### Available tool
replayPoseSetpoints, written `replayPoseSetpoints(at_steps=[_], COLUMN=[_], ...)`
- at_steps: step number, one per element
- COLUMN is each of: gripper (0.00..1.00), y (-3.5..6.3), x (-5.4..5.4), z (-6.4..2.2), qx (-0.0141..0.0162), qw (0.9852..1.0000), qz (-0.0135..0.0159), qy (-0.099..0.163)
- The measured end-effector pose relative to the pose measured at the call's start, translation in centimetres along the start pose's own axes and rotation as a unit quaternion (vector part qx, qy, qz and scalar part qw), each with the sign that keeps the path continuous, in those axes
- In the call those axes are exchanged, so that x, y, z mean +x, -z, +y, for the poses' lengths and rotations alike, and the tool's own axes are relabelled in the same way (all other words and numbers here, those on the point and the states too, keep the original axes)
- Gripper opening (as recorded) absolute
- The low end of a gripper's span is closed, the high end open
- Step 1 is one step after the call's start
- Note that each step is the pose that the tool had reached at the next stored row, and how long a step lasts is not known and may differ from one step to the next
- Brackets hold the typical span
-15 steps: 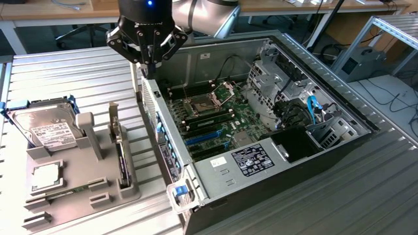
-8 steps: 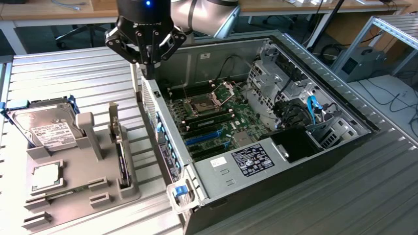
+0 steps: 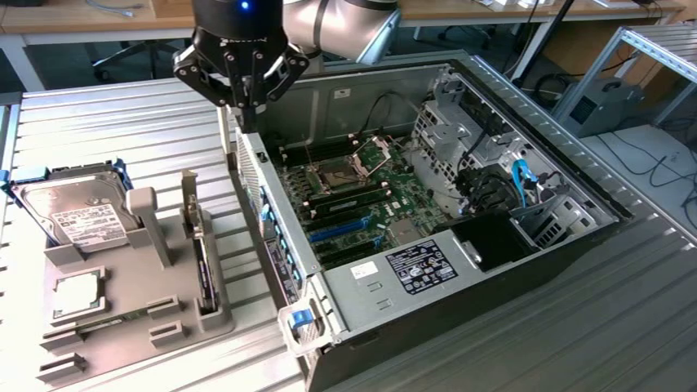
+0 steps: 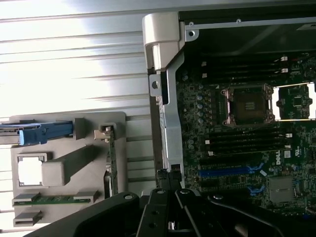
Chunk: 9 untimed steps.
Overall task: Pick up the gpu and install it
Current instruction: 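Reach for the gpu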
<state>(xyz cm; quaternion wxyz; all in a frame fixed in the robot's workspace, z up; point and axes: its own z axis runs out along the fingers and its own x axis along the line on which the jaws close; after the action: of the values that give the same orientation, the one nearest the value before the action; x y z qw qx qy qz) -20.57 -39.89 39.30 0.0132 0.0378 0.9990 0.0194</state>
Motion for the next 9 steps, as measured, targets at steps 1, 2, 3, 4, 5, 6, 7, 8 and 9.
replayPoseSetpoints(at_steps=[1, 2, 3, 4, 5, 6, 7, 8, 9], gripper=[0.11, 0.11, 0.11, 0.11, 0.11, 0.11, 0.11, 0.11, 0.11], y=[0.00, 0.00, 0.00, 0.00, 0.00, 0.00, 0.00, 0.00, 0.00], x=[0.03, 0.06, 0.08, 0.10, 0.13, 0.15, 0.18, 0.21, 0.23], z=[0.00, 0.00, -0.01, -0.01, -0.01, -0.01, -0.01, -0.02, -0.02], qx=[0.0000, 0.0000, 0.0000, 0.0000, 0.0000, 0.0000, 0.0000, 0.0000, 0.0000], qw=[1.0000, 1.0000, 1.0000, 1.0000, 1.0000, 1.0000, 1.0000, 1.0000, 1.0000], qz=[0.0000, 0.0000, 0.0000, 0.0000, 0.0000, 0.0000, 0.0000, 0.0000, 0.0000], qy=[0.000, 0.000, 0.000, 0.000, 0.000, 0.000, 0.000, 0.000, 0.000])
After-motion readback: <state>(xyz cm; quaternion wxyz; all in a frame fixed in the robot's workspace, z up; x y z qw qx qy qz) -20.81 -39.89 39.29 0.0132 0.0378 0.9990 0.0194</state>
